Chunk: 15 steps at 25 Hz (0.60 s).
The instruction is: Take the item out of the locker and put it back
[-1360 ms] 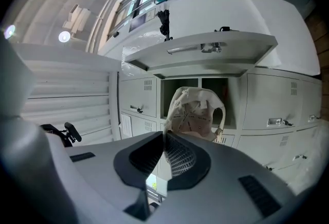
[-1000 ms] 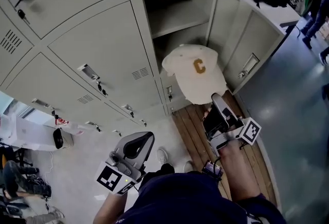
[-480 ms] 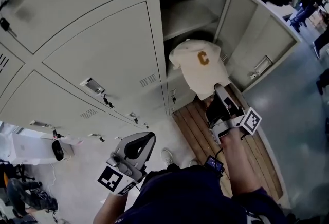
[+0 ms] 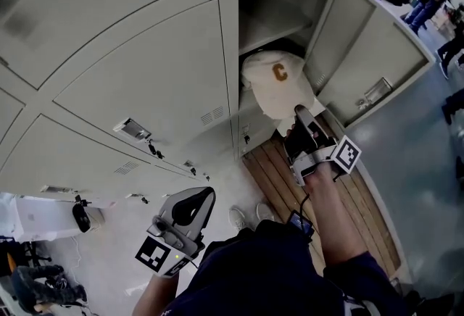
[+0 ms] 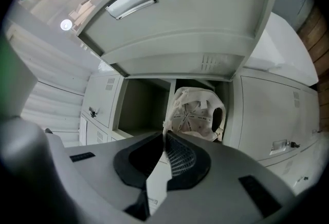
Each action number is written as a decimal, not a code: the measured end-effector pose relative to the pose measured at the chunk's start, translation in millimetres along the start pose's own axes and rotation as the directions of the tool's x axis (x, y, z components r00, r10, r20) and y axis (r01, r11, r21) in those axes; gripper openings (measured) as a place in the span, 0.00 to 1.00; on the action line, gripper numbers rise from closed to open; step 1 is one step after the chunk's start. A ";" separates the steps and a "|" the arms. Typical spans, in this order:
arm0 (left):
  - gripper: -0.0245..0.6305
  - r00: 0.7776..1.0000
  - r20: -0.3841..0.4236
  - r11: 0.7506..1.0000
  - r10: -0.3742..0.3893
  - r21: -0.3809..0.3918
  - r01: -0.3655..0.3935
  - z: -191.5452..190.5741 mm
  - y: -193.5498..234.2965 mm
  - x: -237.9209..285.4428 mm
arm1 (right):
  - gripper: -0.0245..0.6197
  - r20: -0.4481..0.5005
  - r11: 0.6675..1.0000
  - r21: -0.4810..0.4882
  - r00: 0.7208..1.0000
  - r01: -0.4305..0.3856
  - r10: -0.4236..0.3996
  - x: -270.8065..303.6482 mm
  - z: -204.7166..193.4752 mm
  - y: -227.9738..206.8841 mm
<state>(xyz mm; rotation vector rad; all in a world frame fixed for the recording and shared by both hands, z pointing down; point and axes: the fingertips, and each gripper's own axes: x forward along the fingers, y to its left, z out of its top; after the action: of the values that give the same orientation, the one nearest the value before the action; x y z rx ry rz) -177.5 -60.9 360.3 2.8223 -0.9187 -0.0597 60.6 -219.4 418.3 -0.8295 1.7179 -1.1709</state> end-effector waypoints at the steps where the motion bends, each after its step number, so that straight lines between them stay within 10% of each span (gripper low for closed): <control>1: 0.04 1.000 -0.004 1.000 0.001 -0.005 -0.001 -0.2 1.4 0.5 | 0.07 0.002 1.000 0.000 1.000 0.005 -0.005 2.6 0.7 -3.2; 15: 0.04 0.997 -0.043 0.998 0.057 -0.025 -0.058 -3.5 17.0 33.7 | 0.07 -0.017 0.998 0.059 1.000 0.026 -0.025 44.7 16.6 -40.2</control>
<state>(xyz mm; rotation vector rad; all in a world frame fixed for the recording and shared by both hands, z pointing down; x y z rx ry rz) -159.8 -93.7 367.3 2.7599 -0.9817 -0.0044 60.1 -277.7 440.3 -0.8100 1.6819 -1.2435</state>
